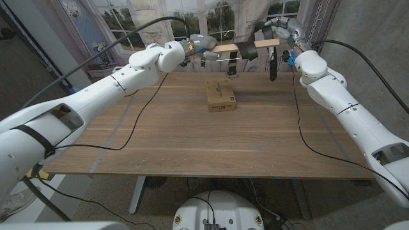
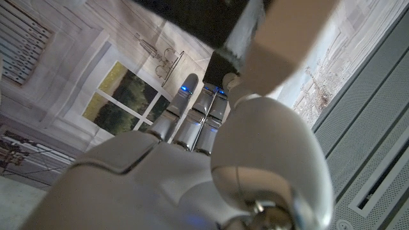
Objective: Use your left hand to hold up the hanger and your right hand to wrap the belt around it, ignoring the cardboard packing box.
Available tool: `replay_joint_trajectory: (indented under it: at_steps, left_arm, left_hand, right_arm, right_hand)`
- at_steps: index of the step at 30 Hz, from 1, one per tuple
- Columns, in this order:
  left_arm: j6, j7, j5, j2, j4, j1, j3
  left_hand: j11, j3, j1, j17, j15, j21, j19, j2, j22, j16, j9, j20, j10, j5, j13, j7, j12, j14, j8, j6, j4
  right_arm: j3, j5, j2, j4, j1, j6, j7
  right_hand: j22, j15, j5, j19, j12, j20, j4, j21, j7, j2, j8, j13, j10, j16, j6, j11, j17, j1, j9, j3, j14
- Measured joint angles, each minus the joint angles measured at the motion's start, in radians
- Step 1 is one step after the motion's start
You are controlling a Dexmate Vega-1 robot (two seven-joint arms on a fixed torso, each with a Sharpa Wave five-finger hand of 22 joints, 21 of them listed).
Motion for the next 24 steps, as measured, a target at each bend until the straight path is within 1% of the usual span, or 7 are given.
replay_joint_trajectory:
  at_steps: [5, 6, 15, 20, 21, 22, 24]
  left_arm:
    - [0.012, -0.026, 0.019, 0.000, 0.000, 0.000, 0.000]
    - [0.014, -0.028, 0.021, -0.013, 0.005, -0.015, 0.017]
    - [0.035, -0.050, 0.065, -0.025, 0.007, -0.027, 0.039]
    - [0.047, -0.049, 0.085, -0.028, 0.007, -0.028, 0.044]
    - [0.051, -0.047, 0.090, -0.029, 0.006, -0.028, 0.045]
    - [0.054, -0.045, 0.095, -0.030, 0.005, -0.028, 0.046]
    - [0.062, -0.038, 0.107, -0.030, 0.002, -0.028, 0.049]
  left_hand:
    - [0.000, 0.000, 0.000, -0.002, 0.000, 0.000, 0.000, 0.000, -0.002, 0.000, 0.002, 0.000, 0.000, 0.001, 0.000, 0.000, 0.000, 0.000, 0.000, 0.000, 0.000]
    - [0.000, 0.000, 0.000, -0.001, 0.000, 0.000, 0.000, 0.000, -0.002, 0.000, 0.002, 0.000, 0.000, 0.001, 0.000, 0.000, 0.000, 0.000, 0.000, 0.000, 0.000]
    - [0.001, 0.000, 0.005, -0.003, 0.000, 0.000, 0.000, -0.005, -0.002, 0.000, 0.001, 0.000, 0.000, 0.010, 0.000, -0.002, 0.000, 0.000, 0.000, -0.002, 0.000]
    - [0.001, 0.000, 0.005, -0.005, 0.000, 0.000, 0.000, -0.005, -0.002, 0.000, 0.001, 0.000, 0.000, 0.015, 0.000, -0.002, 0.000, 0.000, 0.000, -0.001, 0.000]
    - [0.001, 0.000, 0.005, -0.005, 0.000, 0.000, 0.000, -0.005, -0.002, 0.000, 0.001, 0.000, 0.000, 0.015, 0.000, -0.002, 0.000, 0.000, 0.000, -0.001, 0.000]
    - [0.001, 0.000, 0.005, -0.005, 0.000, 0.000, 0.000, -0.005, -0.002, 0.000, 0.000, 0.000, 0.000, 0.015, 0.000, -0.002, 0.000, 0.000, 0.000, -0.001, 0.000]
    - [0.001, 0.000, 0.005, -0.005, 0.000, 0.000, 0.000, -0.005, -0.002, 0.000, -0.001, 0.000, 0.000, 0.015, 0.000, -0.002, 0.000, 0.000, 0.000, -0.002, 0.000]
  right_arm:
    - [0.000, 0.000, -0.022, -0.050, -0.005, 0.000, 0.000]
    - [0.000, -0.026, -0.025, -0.056, -0.006, 0.043, 0.048]
    - [0.001, -0.078, -0.075, -0.164, -0.026, 0.064, 0.084]
    - [0.004, -0.137, -0.113, -0.254, -0.049, 0.041, 0.095]
    - [0.004, -0.137, -0.113, -0.256, -0.050, 0.041, 0.095]
    - [0.005, -0.173, -0.126, -0.290, -0.060, 0.016, 0.096]
    - [0.008, -0.198, -0.137, -0.321, -0.071, -0.006, 0.094]
  right_hand:
    - [0.000, -0.002, 0.000, 0.000, 0.000, 0.000, 0.000, 0.008, -0.005, 0.000, 0.003, 0.000, -0.004, 0.000, 0.005, -0.003, 0.007, 0.000, 0.000, 0.000, -0.002]
    - [0.000, -0.001, 0.000, 0.000, 0.000, 0.000, 0.000, 0.008, -0.005, 0.000, 0.003, 0.000, -0.004, 0.000, 0.005, -0.004, 0.007, 0.000, 0.000, 0.000, -0.002]
    - [0.000, -0.002, -0.007, -0.009, 0.000, 0.002, 0.000, 0.008, -0.005, 0.000, 0.003, 0.004, -0.003, 0.000, 0.005, -0.008, 0.005, 0.000, -0.001, 0.000, -0.002]
    - [0.000, -0.004, -0.007, -0.009, -0.001, 0.002, -0.004, 0.018, -0.009, 0.000, 0.003, 0.005, 0.002, 0.005, 0.009, -0.013, 0.015, 0.000, -0.003, -0.004, 0.009]
    - [0.000, -0.005, -0.007, -0.009, -0.001, 0.002, -0.004, 0.018, -0.009, 0.000, 0.003, 0.005, 0.002, 0.009, 0.009, -0.013, 0.017, 0.000, -0.003, -0.004, 0.013]
    - [0.000, -0.005, -0.007, -0.009, -0.001, 0.002, -0.004, 0.018, -0.009, 0.000, 0.003, 0.005, 0.002, 0.010, 0.009, -0.012, 0.019, 0.000, -0.004, -0.004, 0.014]
    - [-0.002, -0.008, -0.007, -0.009, -0.001, 0.002, -0.004, 0.018, -0.009, 0.002, 0.003, 0.005, 0.009, 0.016, 0.009, -0.006, 0.024, 0.002, -0.007, -0.004, 0.016]
